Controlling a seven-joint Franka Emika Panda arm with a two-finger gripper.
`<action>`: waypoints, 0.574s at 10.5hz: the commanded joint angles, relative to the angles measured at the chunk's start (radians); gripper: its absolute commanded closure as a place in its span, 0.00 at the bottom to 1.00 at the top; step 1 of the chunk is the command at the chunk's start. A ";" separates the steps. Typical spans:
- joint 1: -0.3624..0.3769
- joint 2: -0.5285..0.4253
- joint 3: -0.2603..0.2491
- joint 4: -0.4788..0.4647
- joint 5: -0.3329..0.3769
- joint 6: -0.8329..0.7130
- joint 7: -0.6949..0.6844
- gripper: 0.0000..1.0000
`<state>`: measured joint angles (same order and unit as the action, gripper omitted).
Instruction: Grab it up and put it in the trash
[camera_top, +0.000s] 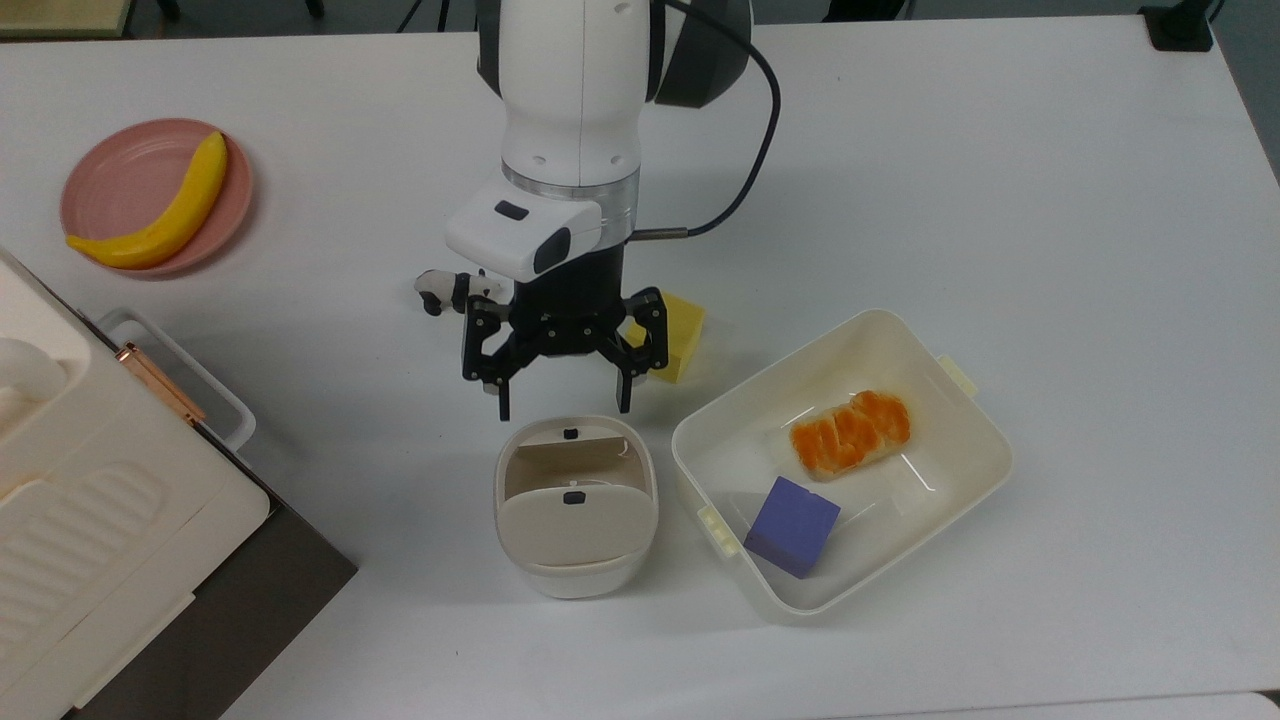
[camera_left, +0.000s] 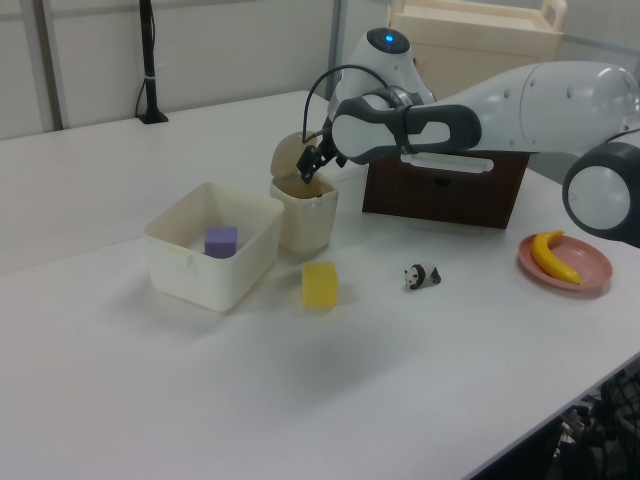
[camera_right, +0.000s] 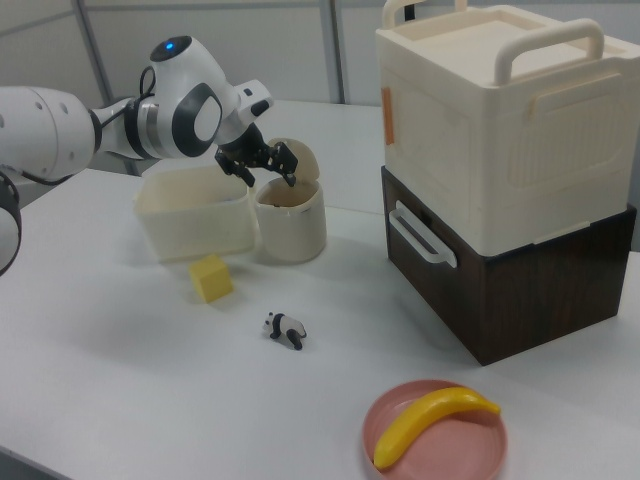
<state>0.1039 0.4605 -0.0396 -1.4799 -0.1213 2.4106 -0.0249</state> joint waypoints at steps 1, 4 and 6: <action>0.000 -0.126 0.004 -0.062 -0.015 -0.219 -0.007 0.00; 0.010 -0.247 0.004 -0.114 -0.011 -0.500 0.006 0.00; -0.003 -0.334 0.004 -0.155 0.018 -0.606 0.029 0.00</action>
<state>0.1082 0.2650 -0.0381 -1.5210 -0.1208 1.8944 -0.0211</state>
